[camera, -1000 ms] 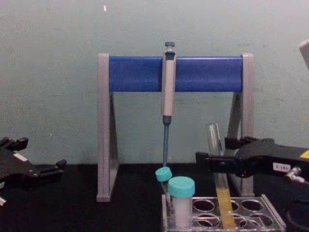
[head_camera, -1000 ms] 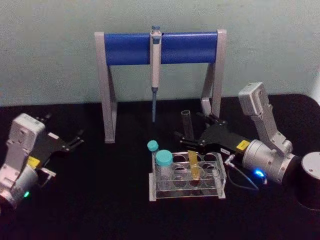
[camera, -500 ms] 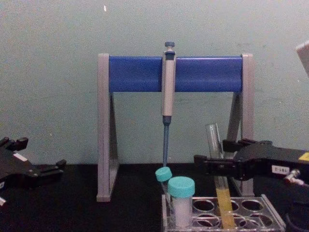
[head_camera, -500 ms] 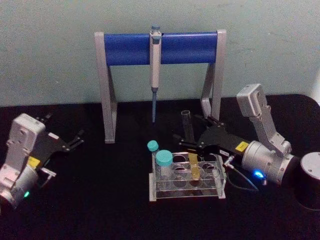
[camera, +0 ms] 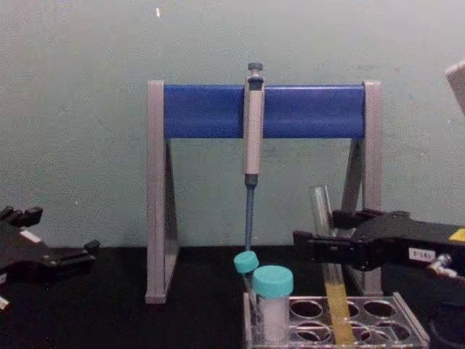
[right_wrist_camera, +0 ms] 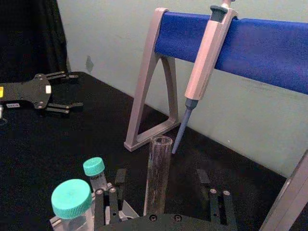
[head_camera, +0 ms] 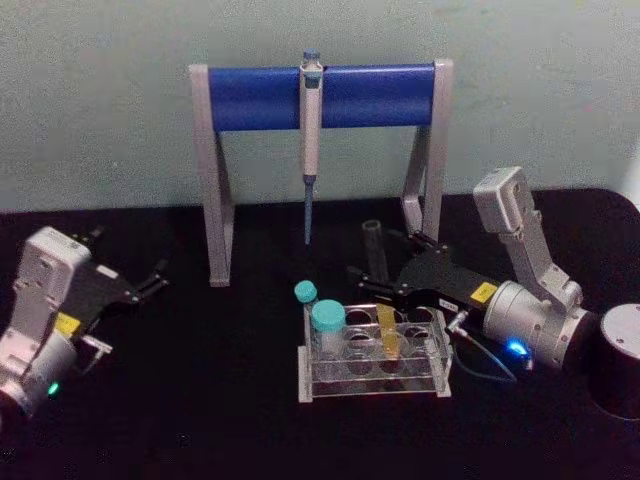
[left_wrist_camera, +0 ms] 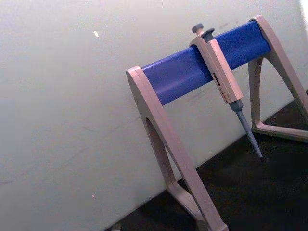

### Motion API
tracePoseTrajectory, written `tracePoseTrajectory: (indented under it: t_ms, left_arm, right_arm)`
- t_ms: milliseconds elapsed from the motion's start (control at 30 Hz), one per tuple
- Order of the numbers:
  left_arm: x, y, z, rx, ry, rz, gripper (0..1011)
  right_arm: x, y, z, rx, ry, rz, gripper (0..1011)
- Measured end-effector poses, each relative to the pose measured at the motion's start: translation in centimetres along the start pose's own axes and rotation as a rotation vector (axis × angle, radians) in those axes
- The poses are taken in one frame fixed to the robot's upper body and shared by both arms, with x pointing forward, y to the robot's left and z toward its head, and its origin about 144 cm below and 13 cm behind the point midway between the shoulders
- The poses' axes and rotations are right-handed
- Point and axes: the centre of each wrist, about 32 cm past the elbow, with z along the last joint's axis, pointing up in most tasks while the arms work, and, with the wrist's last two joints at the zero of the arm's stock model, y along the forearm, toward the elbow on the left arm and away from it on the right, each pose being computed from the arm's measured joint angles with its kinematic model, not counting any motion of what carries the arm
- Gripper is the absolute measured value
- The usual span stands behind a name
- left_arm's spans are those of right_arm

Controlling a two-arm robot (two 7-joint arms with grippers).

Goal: Pick up the test tube from the test tube rack, shake it, then place it back into the test tube rack.

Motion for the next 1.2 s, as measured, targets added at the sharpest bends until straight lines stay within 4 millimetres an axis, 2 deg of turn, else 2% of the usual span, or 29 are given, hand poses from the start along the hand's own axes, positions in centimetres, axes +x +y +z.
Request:
tracePoseTrajectory:
  t_ms: [67,100,233,267,300,367,533,600,633,767,1200]
  left_arm:
    - [0.00,0.00,0.00,0.000,0.000,0.000,1001]
    - [0.00,0.00,0.00,0.000,0.000,0.000,1001]
    - [0.00,0.00,0.00,0.000,0.000,0.000,1001]
    - [0.00,0.00,0.00,0.000,0.000,0.000,1001]
    - [0.00,0.00,0.00,0.000,0.000,0.000,1001]
    - [0.00,0.00,0.00,0.000,0.000,0.000,1001]
    - [0.00,0.00,0.00,0.000,0.000,0.000,1001]
    - [0.00,0.00,0.00,0.000,0.000,0.000,1001]
    - [0.00,0.00,0.00,0.000,0.000,0.000,1001]
    - [0.00,0.00,0.00,0.000,0.000,0.000,1001]
    - [0.00,0.00,0.00,0.000,0.000,0.000,1001]
  right_arm:
    - [0.00,0.00,0.00,0.000,0.000,0.000,883]
    - [0.00,0.00,0.00,0.000,0.000,0.000,883]
    - [0.00,0.00,0.00,0.000,0.000,0.000,739]
    - [0.00,0.00,0.00,0.000,0.000,0.000,739]
    - [0.00,0.00,0.00,0.000,0.000,-0.001,680]
    - [0.00,0.00,0.00,0.000,0.000,-0.001,646]
    - [0.00,0.00,0.00,0.000,0.000,-0.001,456]
    - [0.00,0.00,0.00,0.000,0.000,-0.001,416]
    - [0.00,0.00,0.00,0.000,0.000,-0.001,353]
    - [-0.01,0.01,0.01,0.001,0.001,-0.001,248]
    - [0.00,0.00,0.01,0.000,0.001,-0.001,235]
